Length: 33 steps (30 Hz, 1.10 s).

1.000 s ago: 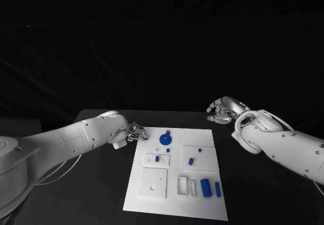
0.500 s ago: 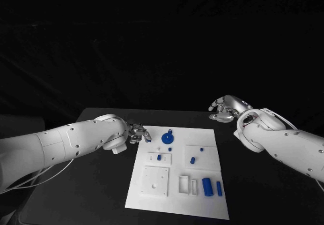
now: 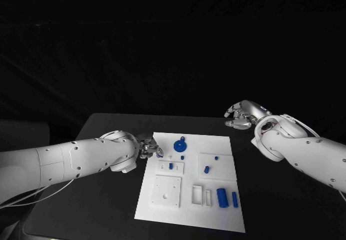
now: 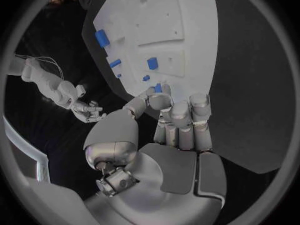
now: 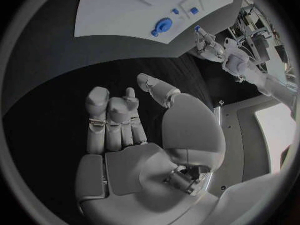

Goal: Assemble the parts on the task board

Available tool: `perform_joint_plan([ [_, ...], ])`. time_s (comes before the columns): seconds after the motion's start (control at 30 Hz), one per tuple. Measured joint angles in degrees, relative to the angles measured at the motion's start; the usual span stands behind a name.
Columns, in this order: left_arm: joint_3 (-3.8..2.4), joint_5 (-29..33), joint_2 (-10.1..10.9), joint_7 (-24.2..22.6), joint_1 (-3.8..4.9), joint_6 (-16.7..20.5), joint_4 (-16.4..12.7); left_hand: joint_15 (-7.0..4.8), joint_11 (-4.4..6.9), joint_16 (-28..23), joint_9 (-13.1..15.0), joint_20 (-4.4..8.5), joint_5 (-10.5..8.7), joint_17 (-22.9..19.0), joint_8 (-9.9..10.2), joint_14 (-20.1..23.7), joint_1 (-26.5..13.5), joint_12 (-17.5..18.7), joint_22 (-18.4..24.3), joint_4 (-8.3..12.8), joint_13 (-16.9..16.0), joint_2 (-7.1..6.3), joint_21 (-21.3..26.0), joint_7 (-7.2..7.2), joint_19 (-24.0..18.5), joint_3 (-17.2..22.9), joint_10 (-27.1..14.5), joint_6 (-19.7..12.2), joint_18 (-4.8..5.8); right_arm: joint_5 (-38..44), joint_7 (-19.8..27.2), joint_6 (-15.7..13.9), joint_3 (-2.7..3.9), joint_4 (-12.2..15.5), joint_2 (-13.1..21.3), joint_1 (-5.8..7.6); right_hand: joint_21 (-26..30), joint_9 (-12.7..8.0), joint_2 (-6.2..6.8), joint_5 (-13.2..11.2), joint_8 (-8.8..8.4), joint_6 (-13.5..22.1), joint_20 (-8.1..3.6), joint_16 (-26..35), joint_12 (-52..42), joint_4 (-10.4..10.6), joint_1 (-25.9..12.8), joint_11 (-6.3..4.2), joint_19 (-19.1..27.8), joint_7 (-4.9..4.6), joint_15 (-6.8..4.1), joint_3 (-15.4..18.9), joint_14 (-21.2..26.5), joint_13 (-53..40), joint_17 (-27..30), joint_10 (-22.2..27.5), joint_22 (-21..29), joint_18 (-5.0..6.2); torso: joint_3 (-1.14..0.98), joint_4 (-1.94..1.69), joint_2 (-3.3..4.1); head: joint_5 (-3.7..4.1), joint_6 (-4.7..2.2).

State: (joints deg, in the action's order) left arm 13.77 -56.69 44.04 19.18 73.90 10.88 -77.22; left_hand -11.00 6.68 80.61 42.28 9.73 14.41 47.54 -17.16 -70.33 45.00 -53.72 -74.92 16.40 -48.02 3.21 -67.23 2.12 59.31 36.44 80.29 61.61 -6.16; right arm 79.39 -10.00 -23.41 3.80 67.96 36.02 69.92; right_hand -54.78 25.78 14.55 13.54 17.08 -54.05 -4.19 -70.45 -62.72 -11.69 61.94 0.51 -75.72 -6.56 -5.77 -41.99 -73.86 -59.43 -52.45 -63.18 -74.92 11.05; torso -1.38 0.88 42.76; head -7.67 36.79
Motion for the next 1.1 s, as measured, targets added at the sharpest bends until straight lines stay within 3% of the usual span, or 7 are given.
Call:
perform_joint_plan([
  [0.2,0.08,-1.18,0.18,0.21,-1.35,2.25,-1.37,-0.19,0.21,0.61,-0.03,0.07,0.51,0.36,-1.04,-0.2,0.13,-0.95,0.0,0.0,-0.61,-0.74,-0.65,-0.05,0.47,0.0,0.23,0.06,0.09,-0.04,0.01,0.06,0.0,-0.04,0.05,0.0,0.0,0.0,0.0,0.29,0.0,0.08,0.0,0.05,0.0,0.0,0.0,0.0,0.0,0.09,-0.15,0.0,-0.15,0.02,-0.05,0.0,0.0,0.0,0.0,0.04,0.04,-0.04,0.21],
  [0.57,0.08,-2.59,-1.02,1.12,-2.98,3.9,-0.47,-0.49,0.29,1.04,-0.03,0.29,0.56,0.51,-1.66,-0.53,0.39,-1.37,0.01,-0.02,-0.87,-0.96,-0.88,-0.18,0.71,-0.02,0.49,0.2,-0.55,-0.11,0.04,0.14,0.0,-0.04,0.05,-0.03,0.01,0.0,0.0,0.89,0.0,0.03,0.02,0.22,0.0,0.0,0.0,0.0,0.0,0.15,-0.15,0.0,-0.15,0.07,-0.05,0.0,0.01,0.0,0.05,0.11,0.1,-0.07,0.56],
  [1.1,0.06,-4.7,-1.99,2.41,-3.75,2.98,1.06,-0.48,0.39,1.26,-0.03,0.29,0.84,0.62,-1.99,-0.75,0.48,-1.7,-0.03,0.0,-0.97,-0.87,-0.88,-0.18,0.71,-0.09,0.78,0.2,-0.51,-0.15,0.08,0.17,0.0,0.03,0.08,-0.04,0.01,0.0,-0.23,1.11,0.0,-0.05,-0.01,0.22,-0.22,0.0,-0.23,0.0,0.21,0.25,-0.15,0.0,-0.15,0.12,-0.1,0.0,0.02,0.0,0.03,0.1,0.12,0.14,0.86],
])
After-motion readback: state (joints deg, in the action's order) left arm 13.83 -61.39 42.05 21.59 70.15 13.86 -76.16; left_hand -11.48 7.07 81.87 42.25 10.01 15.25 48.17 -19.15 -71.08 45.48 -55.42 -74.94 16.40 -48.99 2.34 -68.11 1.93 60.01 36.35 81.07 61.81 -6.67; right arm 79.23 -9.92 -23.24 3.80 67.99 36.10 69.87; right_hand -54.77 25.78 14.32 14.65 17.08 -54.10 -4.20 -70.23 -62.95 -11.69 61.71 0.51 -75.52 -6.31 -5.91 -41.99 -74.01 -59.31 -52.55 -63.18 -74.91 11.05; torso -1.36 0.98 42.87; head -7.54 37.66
